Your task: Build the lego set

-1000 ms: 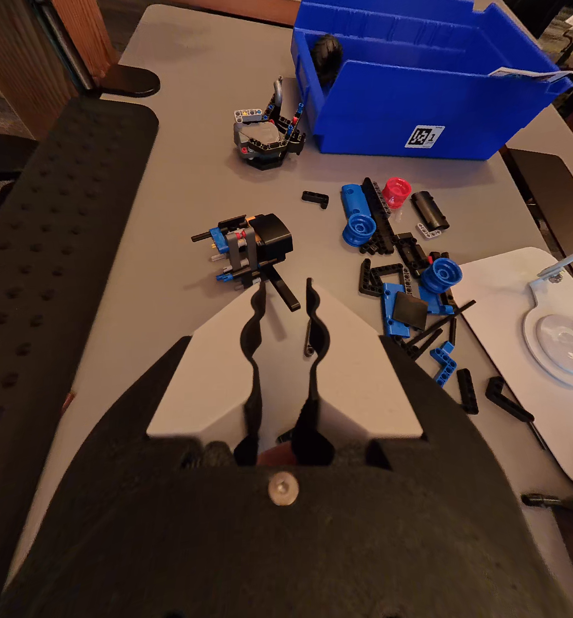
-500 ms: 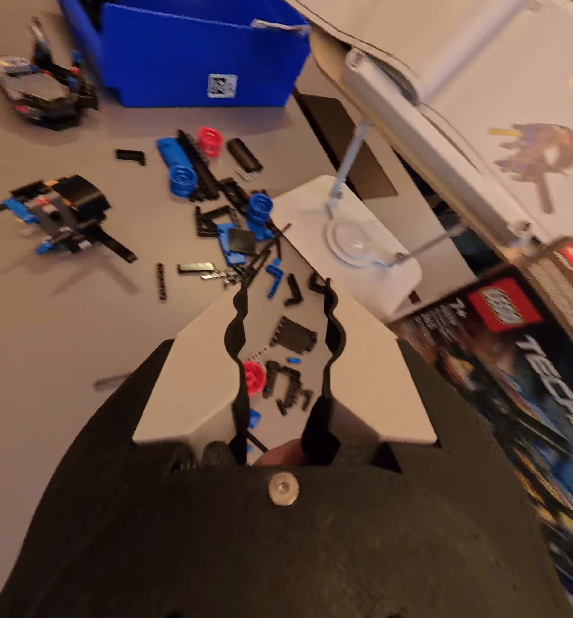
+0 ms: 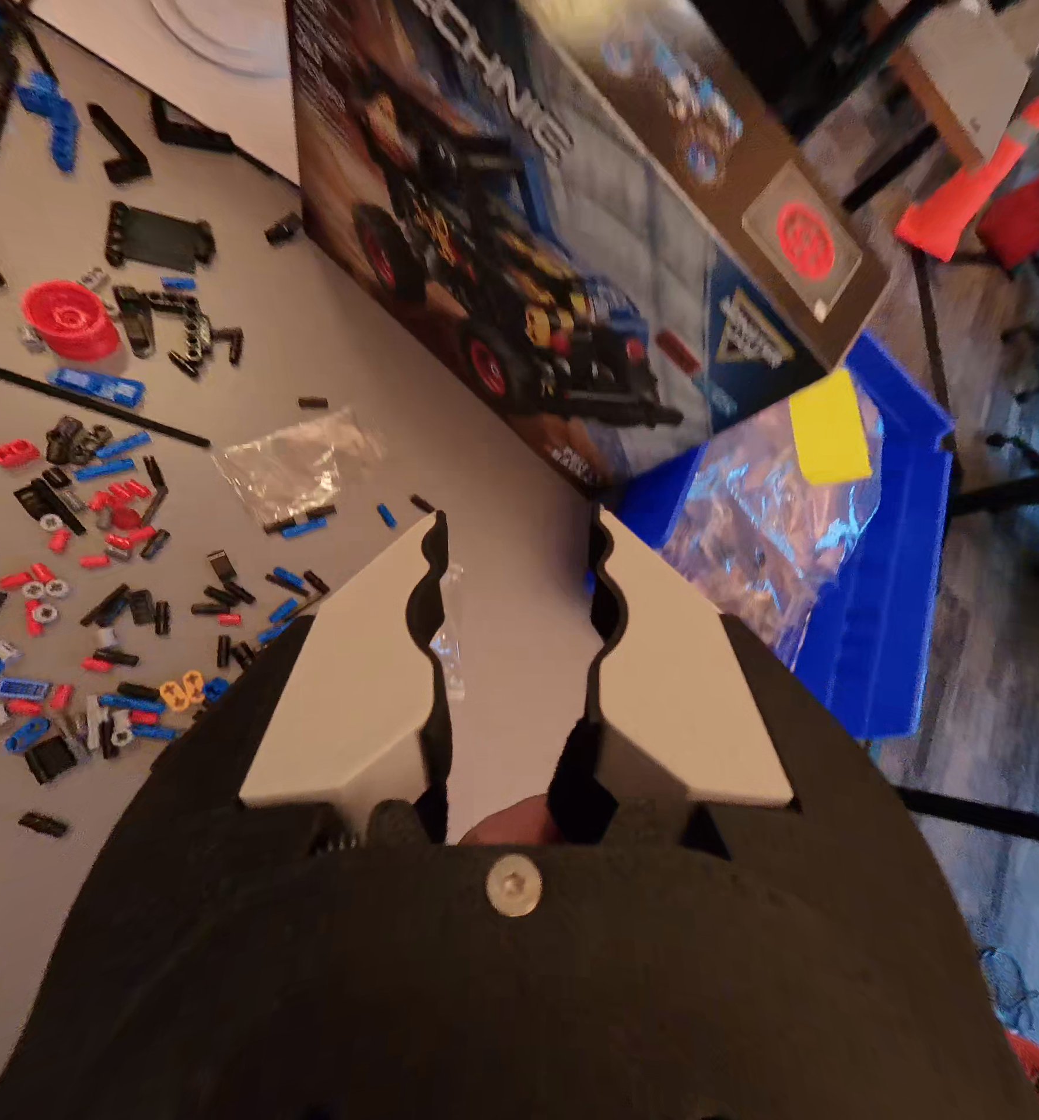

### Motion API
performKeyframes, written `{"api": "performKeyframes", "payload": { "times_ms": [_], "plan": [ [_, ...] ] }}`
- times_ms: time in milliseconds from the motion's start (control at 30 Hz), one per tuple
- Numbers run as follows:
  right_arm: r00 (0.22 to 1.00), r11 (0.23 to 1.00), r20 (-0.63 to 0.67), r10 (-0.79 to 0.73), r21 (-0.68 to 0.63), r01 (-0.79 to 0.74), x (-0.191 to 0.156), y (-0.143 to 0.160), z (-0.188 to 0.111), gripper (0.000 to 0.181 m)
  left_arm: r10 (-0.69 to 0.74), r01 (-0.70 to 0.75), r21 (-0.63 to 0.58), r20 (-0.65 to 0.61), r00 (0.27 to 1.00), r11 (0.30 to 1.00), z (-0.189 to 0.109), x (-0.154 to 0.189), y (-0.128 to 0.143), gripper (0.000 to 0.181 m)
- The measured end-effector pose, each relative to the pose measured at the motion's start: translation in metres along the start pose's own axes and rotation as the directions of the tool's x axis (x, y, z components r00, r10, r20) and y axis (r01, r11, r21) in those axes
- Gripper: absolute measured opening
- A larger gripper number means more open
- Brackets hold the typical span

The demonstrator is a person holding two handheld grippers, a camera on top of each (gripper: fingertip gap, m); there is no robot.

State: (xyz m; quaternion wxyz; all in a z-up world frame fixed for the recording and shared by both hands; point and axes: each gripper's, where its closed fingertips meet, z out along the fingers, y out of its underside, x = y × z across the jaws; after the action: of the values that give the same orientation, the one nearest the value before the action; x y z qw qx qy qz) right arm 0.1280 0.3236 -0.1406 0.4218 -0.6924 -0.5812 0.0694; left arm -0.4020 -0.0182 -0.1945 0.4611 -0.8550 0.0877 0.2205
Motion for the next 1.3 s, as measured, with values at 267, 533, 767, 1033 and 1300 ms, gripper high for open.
{"api": "performKeyframes", "payload": {
  "times_ms": [267, 533, 767, 1033, 1300],
  "plan": [
    [0.998, 0.998, 0.031, 0.059, -0.015, -0.058, -0.01, 0.033, 0.016, 0.045, -0.066, 0.069, -0.036, 0.061, 0.996, 0.997, -0.016, -0.014, 0.029, 0.051],
    [0.993, 0.996, 0.071, 0.091, 0.003, -0.092, -0.025, 0.038, 0.034, 0.045, -0.099, 0.126, -0.102, 0.235, 0.967, 0.987, -0.04, -0.064, 0.071, 0.05],
    [0.992, 0.997, 0.094, 0.082, -0.002, -0.082, -0.042, 0.031, 0.042, 0.044, -0.094, 0.102, -0.024, 0.218, 0.971, 0.995, -0.039, -0.056, 0.06, 0.042],
    [0.993, 0.997, 0.113, 0.045, 0.051, -0.051, -0.068, 0.0, 0.043, 0.042, 0.115, -0.111, -0.142, 0.021, 0.993, 0.984, 0.066, -0.058, -0.009, 0.053],
    [0.992, 0.997, 0.125, 0.013, 0.072, -0.022, -0.088, -0.008, 0.039, 0.041, 0.214, -0.219, -0.291, -0.048, 0.976, 0.931, 0.141, -0.068, 0.006, 0.0]
  ]
}}
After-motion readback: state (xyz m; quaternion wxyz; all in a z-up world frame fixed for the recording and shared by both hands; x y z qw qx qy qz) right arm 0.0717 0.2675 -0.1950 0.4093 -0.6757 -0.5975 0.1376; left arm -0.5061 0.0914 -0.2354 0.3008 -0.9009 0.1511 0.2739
